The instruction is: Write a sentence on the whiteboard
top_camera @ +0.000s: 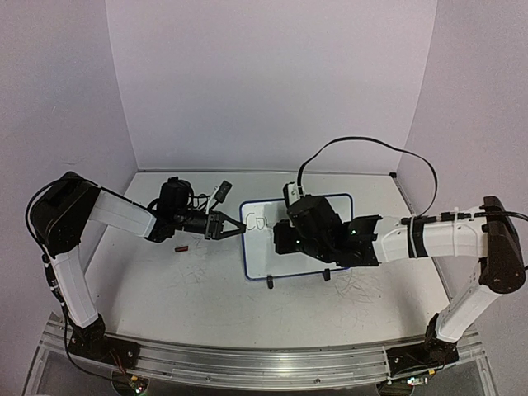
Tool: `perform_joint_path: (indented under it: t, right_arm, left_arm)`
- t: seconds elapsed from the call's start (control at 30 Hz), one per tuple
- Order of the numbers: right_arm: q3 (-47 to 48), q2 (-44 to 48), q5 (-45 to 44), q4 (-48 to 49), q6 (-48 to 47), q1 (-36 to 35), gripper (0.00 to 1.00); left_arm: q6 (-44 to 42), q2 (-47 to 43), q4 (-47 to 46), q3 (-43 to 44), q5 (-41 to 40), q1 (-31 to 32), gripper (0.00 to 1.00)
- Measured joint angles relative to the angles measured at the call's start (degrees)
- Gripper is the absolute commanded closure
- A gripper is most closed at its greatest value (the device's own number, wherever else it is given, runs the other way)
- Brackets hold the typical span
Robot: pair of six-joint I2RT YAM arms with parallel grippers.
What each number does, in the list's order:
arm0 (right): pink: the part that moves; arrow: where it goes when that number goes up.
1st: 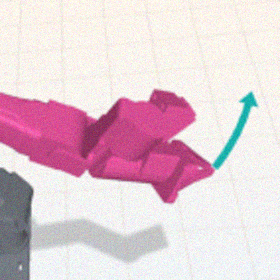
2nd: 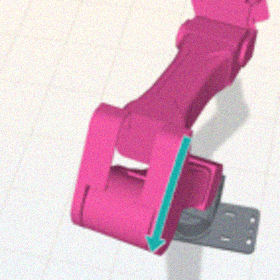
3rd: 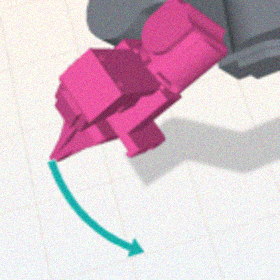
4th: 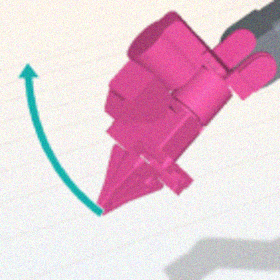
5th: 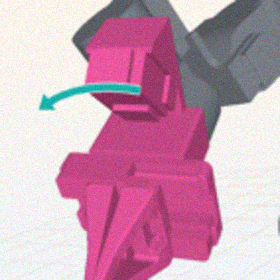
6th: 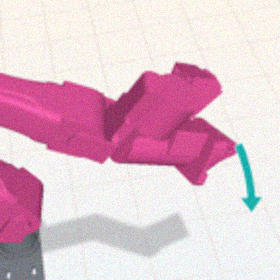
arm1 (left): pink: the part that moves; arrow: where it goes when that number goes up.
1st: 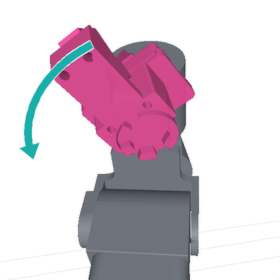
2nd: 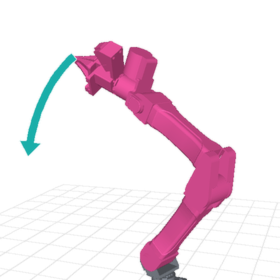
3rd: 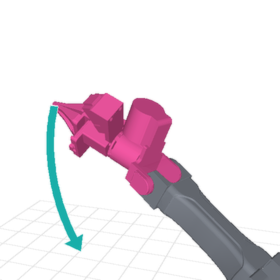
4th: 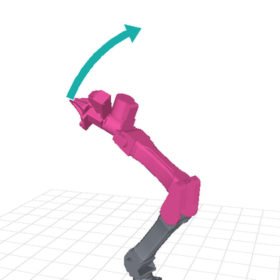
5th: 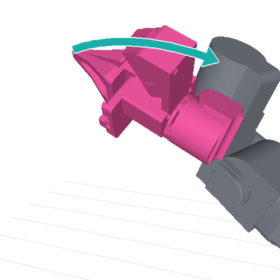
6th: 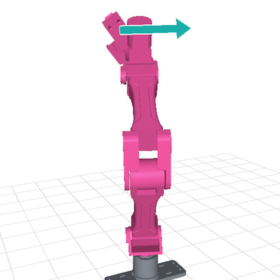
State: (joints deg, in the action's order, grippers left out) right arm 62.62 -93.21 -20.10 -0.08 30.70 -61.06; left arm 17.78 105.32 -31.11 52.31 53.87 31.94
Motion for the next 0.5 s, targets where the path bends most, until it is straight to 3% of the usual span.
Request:
perform_joint_path:
  t: [0.5]
  right_arm:
    - [-0.6, 0.0, 0.1, 0.0, 0.6, -0.1, 1.00]
  left_arm:
    - [0.0, 0.0, 0.0, 0.0, -0.1, 0.0, 1.00]
